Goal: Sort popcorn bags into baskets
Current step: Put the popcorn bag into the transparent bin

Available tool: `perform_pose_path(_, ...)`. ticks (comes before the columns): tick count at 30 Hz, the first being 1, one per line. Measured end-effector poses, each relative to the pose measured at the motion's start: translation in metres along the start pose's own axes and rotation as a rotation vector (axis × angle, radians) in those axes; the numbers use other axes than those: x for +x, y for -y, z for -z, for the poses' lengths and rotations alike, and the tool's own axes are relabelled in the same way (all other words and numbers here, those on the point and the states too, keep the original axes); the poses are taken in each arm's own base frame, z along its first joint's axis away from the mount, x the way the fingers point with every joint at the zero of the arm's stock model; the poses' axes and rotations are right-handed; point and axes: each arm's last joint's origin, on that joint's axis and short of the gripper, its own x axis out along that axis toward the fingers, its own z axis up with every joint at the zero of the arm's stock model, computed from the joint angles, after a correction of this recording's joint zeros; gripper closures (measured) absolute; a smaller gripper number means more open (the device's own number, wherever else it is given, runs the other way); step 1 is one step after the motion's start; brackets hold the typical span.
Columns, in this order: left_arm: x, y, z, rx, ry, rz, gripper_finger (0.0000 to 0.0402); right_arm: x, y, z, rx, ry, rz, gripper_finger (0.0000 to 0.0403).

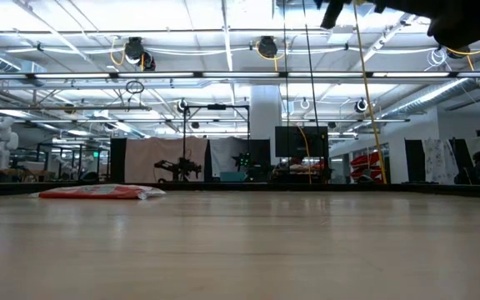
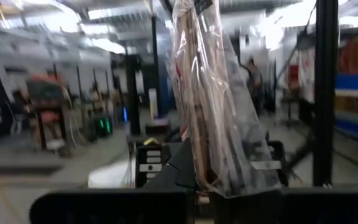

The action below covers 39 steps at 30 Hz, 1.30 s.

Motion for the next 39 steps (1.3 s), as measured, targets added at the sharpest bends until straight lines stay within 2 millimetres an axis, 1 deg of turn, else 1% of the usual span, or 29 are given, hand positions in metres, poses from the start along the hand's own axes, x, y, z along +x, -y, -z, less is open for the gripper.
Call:
perform_pose_path(3, -0.014, -0.004, -0.013, -0.027, -0.092, 0.016, 0.0386, 0.0, 0.0, 0.009, 0.017, -0.09, -0.003, 0.0236)
perform_pose_path(7, -0.035, -0.006, -0.028, -0.09, -0.198, 0.036, 0.0388, -0.003, 0.0, 0.024, 0.04, -0.241, 0.001, 0.0224)
perform_pose_path(10, -0.054, -0.005, -0.036, -0.141, -0.289, 0.064, 0.0388, -0.007, 0.0, 0.036, 0.046, -0.364, 0.007, 0.0223)
perform_pose_path(13, -0.074, -0.003, -0.04, -0.214, -0.398, 0.088, 0.0386, -0.011, 0.0, 0.046, 0.049, -0.482, -0.03, 0.0223)
perform_pose_path(16, -0.095, -0.001, -0.046, -0.312, -0.486, 0.114, 0.0386, -0.016, -0.003, 0.053, 0.045, -0.564, -0.082, 0.0223)
perform_pose_path(18, -0.108, 0.001, -0.049, -0.375, -0.546, 0.172, 0.0385, -0.019, -0.006, 0.055, 0.036, -0.601, -0.093, 0.0223)
perform_pose_path(23, -0.135, 0.011, -0.054, -0.527, -0.705, 0.353, 0.0384, -0.023, -0.011, 0.058, 0.018, -0.643, -0.118, 0.0223)
perform_pose_path(29, -0.159, 0.029, -0.048, -0.703, -0.994, 0.523, 0.0384, -0.025, -0.017, 0.058, 0.01, -0.643, -0.144, 0.0222)
perform_pose_path(35, -0.174, 0.042, -0.049, -0.808, -1.158, 0.586, 0.0383, -0.027, -0.02, 0.058, 0.0, -0.65, -0.159, 0.0222)
perform_pose_path(39, -0.185, 0.046, -0.048, -0.833, -1.27, 0.578, 0.0383, -0.027, -0.02, 0.059, 0.013, -0.659, -0.154, 0.0222)
